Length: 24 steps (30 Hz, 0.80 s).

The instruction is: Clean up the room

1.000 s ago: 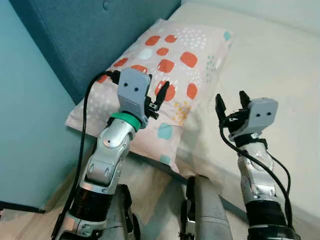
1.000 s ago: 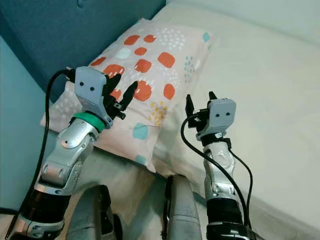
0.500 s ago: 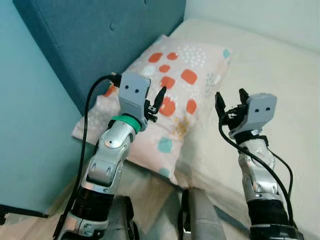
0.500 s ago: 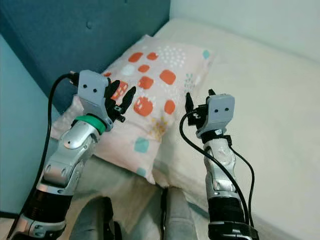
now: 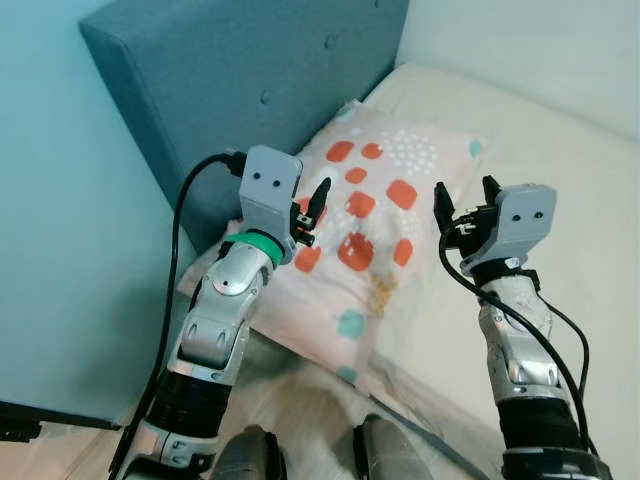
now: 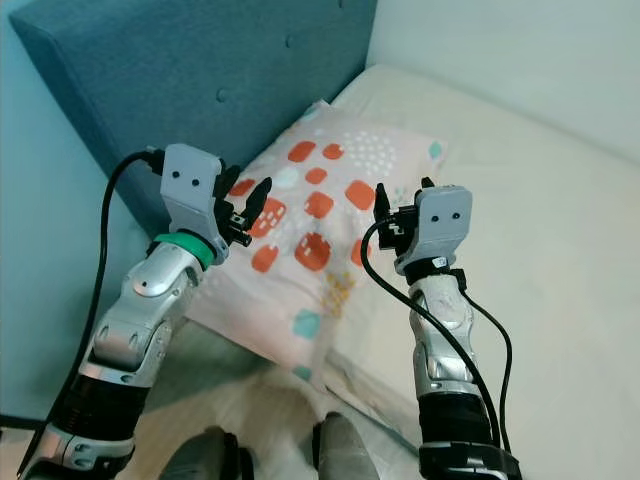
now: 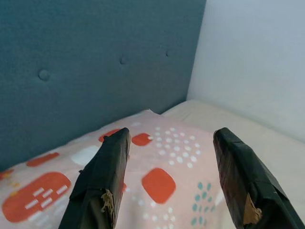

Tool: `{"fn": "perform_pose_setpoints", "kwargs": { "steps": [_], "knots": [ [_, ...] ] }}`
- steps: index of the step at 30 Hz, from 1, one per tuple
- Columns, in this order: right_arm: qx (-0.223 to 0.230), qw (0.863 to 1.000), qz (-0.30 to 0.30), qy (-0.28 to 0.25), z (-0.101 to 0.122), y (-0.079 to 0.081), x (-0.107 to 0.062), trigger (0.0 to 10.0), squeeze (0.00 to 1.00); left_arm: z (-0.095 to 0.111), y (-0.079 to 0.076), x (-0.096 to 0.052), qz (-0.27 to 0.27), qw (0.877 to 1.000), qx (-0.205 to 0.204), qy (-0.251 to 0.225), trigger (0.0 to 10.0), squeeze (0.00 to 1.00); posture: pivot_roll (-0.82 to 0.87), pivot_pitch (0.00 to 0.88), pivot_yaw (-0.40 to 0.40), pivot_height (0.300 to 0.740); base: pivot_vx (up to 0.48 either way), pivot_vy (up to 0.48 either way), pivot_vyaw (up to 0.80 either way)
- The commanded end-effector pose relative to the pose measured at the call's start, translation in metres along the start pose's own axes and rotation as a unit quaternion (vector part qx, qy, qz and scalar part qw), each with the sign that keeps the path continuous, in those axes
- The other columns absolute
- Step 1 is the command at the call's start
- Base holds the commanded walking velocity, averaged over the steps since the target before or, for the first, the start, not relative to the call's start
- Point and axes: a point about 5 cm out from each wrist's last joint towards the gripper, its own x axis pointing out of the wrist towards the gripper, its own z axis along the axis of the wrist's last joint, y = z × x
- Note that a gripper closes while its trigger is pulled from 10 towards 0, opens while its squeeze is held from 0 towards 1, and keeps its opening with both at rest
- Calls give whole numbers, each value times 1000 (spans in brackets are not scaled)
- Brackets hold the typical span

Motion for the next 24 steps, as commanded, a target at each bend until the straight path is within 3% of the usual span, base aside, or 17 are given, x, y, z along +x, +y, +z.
{"fn": "perform_pose_setpoints", "kwargs": {
  "steps": [1,8,13,24],
  "knots": [
    [-3,1000,-5,6,-2,-2,-2,10000,0,-6,-1,0,1,1000,-2,14,10000,0,-75,46,32,740,0,0,0],
    [1,1000,-24,8,-2,-3,1,10000,0,-10,-2,2,4,999,-11,38,10000,0,-73,39,34,740,0,0,0],
    [27,999,-29,16,-6,3,3,10000,0,-12,-4,4,0,999,-12,48,10000,0,-72,36,34,740,0,0,0],
    [41,999,-30,17,-5,3,6,10000,0,-11,-6,5,-12,999,-9,42,10000,0,-70,33,32,740,0,0,-677]
  ]
}}
